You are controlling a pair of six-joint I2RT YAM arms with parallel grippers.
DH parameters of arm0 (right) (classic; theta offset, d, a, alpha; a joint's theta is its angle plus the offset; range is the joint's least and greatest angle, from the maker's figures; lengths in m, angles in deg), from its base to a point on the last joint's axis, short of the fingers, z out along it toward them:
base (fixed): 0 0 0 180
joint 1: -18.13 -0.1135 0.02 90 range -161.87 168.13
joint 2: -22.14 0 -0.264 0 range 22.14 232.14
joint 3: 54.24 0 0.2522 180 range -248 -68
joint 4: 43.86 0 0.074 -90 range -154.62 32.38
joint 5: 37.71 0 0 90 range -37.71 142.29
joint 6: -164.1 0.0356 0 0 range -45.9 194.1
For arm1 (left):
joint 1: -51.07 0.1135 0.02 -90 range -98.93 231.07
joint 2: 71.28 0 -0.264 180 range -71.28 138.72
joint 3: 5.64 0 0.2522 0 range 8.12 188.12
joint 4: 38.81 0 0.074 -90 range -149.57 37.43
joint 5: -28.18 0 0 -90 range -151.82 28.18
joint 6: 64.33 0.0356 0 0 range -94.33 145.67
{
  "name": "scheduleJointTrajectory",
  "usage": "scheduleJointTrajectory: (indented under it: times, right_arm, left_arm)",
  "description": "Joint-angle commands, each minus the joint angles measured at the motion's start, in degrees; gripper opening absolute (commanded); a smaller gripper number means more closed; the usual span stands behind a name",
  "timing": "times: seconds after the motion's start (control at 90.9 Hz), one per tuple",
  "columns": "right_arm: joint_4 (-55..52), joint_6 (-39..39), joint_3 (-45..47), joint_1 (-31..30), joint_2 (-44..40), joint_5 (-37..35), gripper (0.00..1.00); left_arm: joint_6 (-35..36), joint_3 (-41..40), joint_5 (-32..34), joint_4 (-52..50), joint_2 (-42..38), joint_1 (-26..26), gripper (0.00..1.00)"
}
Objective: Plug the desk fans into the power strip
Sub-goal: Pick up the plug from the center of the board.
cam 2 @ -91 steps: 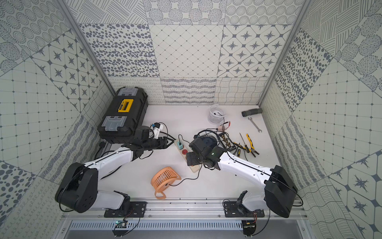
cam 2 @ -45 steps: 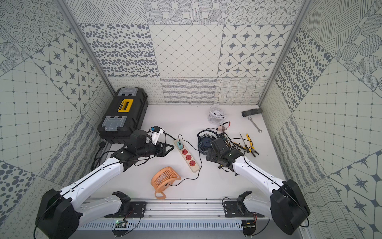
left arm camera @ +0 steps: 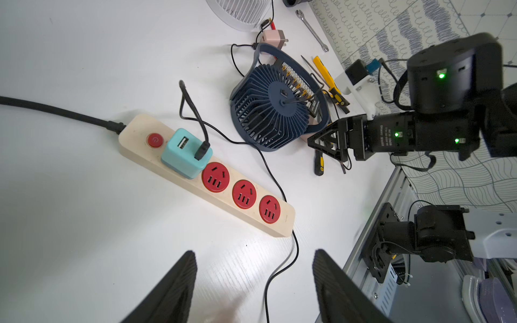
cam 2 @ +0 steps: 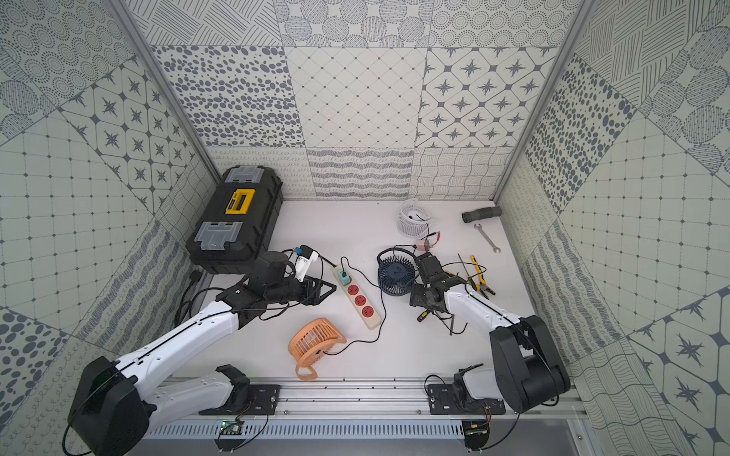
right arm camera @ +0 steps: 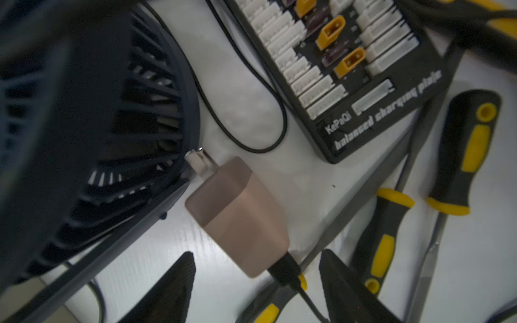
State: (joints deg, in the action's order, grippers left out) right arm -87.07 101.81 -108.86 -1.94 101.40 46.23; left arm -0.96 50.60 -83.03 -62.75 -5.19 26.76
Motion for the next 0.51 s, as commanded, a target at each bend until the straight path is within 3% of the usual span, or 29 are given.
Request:
scheduleJointTrajectory:
  times: [0.0, 0.154, 0.319, 0.418, 0.495]
  right_arm:
    - [3.0, -2.2, -2.2, 0.3, 1.5, 0.4, 0.71]
    - [5.3, -3.4, -2.6, 0.3, 4.2, 0.6, 0.63]
    - [6.7, -4.5, -2.3, -0.2, 4.0, 1.0, 0.38]
    - [6.4, -4.4, -1.2, -1.1, -1.1, -0.3, 0.21]
    - [5.8, -3.8, -0.1, -1.6, -7.2, -2.0, 0.15]
  left_arm:
    - [0.4, 0.2, 0.6, -0.4, -0.7, -0.3, 0.69]
    - [0.7, 0.5, 0.9, -0.7, -0.6, -0.3, 0.69]
    - [0.5, 0.6, 0.8, -0.5, -0.2, -0.3, 0.69]
    - [0.7, 1.1, 1.0, -0.8, -0.7, -0.3, 0.69]
    - [0.9, 1.2, 1.4, -1.0, -1.2, -0.3, 0.69]
